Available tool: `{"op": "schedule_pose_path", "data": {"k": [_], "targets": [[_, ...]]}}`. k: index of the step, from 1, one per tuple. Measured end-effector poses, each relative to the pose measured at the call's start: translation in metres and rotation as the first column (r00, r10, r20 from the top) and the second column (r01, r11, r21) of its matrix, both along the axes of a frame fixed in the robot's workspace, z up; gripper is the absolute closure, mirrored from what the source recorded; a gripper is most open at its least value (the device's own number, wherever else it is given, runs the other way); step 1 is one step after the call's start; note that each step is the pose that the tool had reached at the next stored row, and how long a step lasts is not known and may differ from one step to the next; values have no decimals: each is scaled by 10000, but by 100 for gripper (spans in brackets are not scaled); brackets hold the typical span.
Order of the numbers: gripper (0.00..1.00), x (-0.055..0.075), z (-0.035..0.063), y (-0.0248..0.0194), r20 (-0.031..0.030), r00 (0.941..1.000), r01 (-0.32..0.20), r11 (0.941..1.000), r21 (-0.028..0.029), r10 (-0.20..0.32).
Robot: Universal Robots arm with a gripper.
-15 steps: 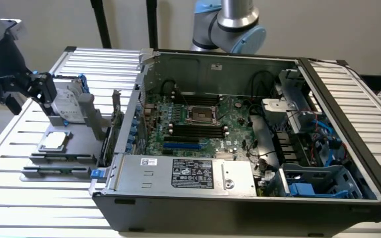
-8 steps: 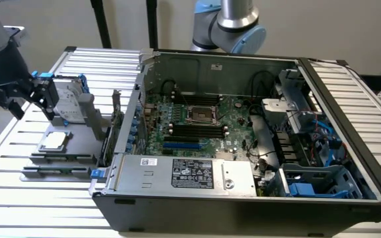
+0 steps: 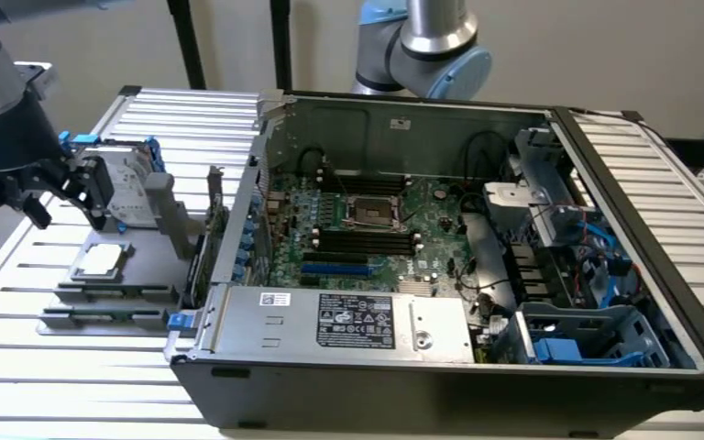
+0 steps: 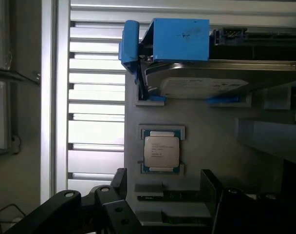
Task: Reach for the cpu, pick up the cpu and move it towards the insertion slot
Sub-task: 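Pick up the cpu and move it towards the insertion slot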
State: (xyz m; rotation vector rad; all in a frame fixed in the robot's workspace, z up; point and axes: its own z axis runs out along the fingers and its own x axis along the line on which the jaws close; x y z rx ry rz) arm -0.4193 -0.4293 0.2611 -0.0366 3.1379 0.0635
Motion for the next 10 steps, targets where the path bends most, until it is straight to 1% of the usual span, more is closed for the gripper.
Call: {"op": "schedule_pose_path", "data": {"k": [10], "targets": [[29, 0, -182, -5, 32, 10000, 0, 10000, 4, 0]]}}
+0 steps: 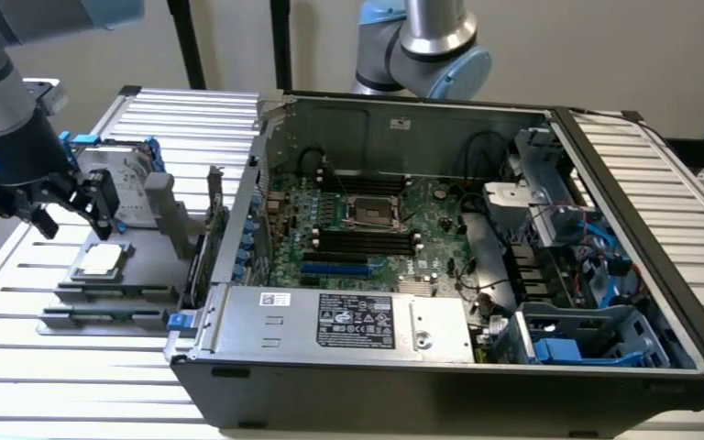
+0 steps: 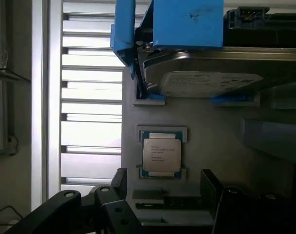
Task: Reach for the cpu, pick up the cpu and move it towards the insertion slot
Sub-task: 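Pick up the cpu and move it towards the insertion slot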
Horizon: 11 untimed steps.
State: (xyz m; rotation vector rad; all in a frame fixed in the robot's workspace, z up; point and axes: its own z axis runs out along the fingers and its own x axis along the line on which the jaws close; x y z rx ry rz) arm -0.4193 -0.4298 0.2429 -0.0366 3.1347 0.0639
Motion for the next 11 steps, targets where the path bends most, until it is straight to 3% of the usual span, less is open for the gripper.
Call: {"op": "schedule_pose_path", "data": {"k": [11], "targets": [[29, 0, -199, -1, 27, 10000, 0, 10000, 1, 0]]}}
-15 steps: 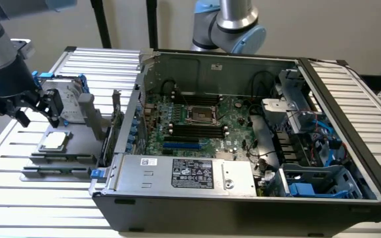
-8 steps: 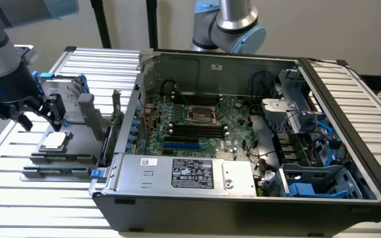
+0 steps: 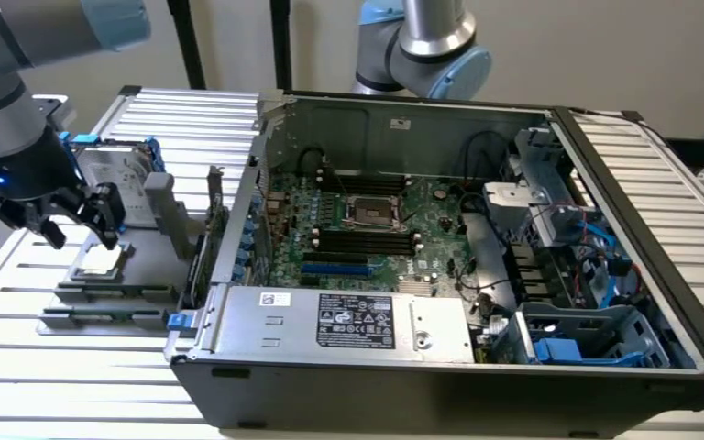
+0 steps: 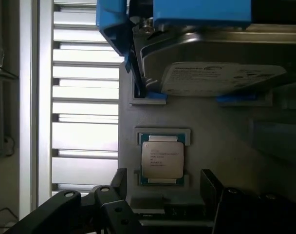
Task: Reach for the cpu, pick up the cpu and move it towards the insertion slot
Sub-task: 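Pick up the cpu and move it towards the insertion slot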
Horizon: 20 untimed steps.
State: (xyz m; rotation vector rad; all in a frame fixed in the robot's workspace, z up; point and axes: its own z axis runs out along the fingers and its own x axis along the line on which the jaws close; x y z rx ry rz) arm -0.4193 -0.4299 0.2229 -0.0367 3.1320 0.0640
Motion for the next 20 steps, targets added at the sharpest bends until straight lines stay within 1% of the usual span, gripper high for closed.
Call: {"op": "schedule_pose_path", "data": {"k": [11, 14, 20], "targets": [[29, 0, -196, 0, 39, 10000, 0, 10000, 0, 0], [29, 0, -216, 1, 44, 10000, 0, 10000, 2, 0], [29, 1, -229, 20, 46, 10000, -1, 10000, 4, 1]]}}
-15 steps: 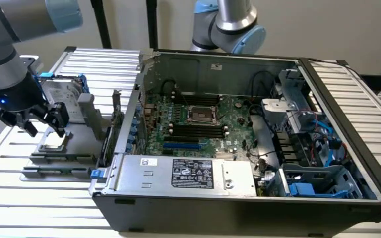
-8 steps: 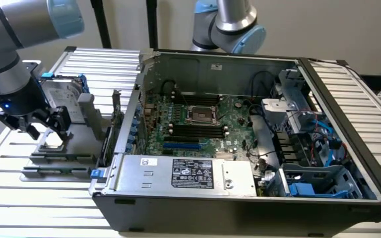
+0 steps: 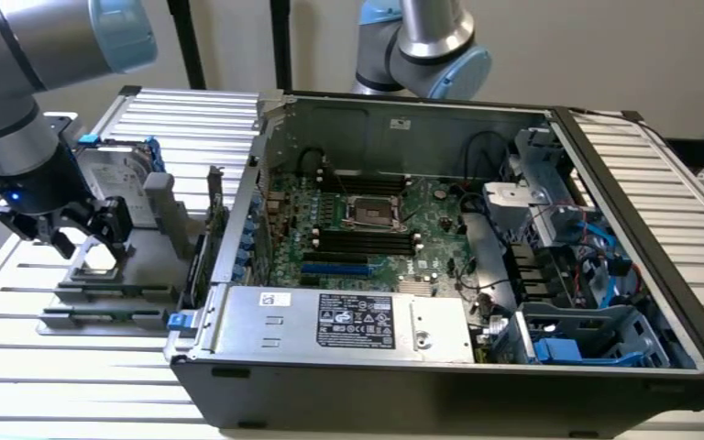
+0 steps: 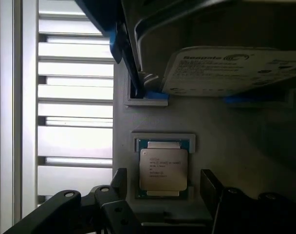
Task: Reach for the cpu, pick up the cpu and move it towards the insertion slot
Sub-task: 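Pick up the cpu and move it towards the insertion slot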
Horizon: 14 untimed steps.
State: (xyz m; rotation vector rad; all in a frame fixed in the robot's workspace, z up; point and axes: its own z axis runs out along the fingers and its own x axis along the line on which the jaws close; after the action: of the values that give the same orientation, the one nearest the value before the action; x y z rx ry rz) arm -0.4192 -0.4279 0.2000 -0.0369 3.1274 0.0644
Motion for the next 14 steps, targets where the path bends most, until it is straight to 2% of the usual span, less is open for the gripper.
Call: {"op": "schedule_pose_path", "data": {"k": [14], "targets": [[29, -1, -88, 18, -2, 10000, 2, 10000, -1, -2]]}}
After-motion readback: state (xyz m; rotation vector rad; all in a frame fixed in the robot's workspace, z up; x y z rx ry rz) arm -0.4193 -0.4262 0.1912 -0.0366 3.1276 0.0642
